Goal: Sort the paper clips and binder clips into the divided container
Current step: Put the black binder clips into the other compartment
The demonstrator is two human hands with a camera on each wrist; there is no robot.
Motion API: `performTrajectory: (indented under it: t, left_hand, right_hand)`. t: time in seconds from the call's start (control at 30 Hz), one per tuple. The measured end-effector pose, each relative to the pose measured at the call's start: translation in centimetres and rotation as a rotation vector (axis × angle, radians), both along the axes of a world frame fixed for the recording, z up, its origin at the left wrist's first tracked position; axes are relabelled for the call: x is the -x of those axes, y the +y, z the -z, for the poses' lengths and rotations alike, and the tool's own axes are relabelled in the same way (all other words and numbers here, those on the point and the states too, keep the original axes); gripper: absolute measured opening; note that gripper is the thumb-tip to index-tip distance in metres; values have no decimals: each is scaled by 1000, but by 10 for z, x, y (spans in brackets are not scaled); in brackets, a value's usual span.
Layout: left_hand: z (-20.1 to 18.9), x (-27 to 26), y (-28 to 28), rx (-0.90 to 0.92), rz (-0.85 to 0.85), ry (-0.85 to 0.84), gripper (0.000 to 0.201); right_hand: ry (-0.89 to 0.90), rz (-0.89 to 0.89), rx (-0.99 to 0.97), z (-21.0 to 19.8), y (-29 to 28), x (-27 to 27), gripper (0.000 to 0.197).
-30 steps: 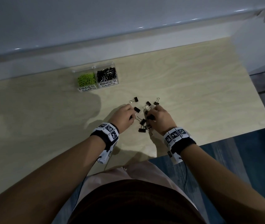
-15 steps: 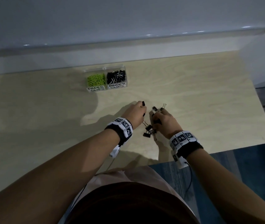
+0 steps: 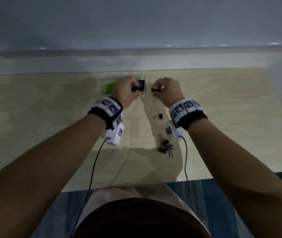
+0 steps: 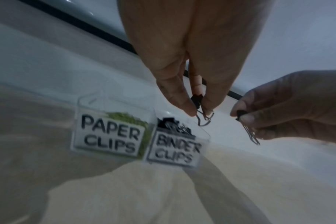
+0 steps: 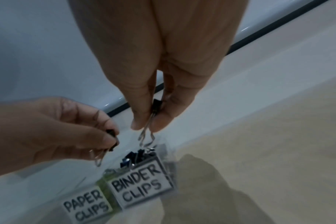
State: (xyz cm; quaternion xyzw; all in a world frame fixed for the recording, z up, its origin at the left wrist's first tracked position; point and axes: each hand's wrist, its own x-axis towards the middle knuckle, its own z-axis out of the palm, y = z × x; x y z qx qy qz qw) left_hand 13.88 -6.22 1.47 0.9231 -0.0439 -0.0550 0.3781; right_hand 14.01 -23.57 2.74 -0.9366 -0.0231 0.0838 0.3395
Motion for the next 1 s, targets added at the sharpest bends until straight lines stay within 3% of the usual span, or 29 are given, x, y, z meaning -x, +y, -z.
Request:
performTrajectory:
  t: [0.2, 0.33, 0.43, 0.53, 0.6, 0.83, 1.0]
  left_hand:
    - [3, -42, 10, -199, -63, 21, 23]
    - [1, -26, 5, -212, -28, -84, 26]
    - [10, 7, -14, -165, 143, -154, 14]
    - [29, 41, -45, -179, 427, -7, 23]
    - [44, 53, -63, -220, 521, 15, 30]
    - [59, 54, -89, -298, 550, 69, 20]
    - [46, 68, -82, -91, 608, 94, 19]
  right_hand:
    - [72, -30, 31, 7, 49, -48, 17]
    - [72, -14, -4, 5, 25, -41, 22]
    - [40, -32, 59, 14, -25, -17, 37]
    - [163, -56, 233, 29, -75, 18, 44]
    - [219, -127, 309, 38, -94, 42, 43]
    - [136, -254, 382, 62, -112, 77, 37]
    - [117, -137, 296, 67, -119, 88, 21]
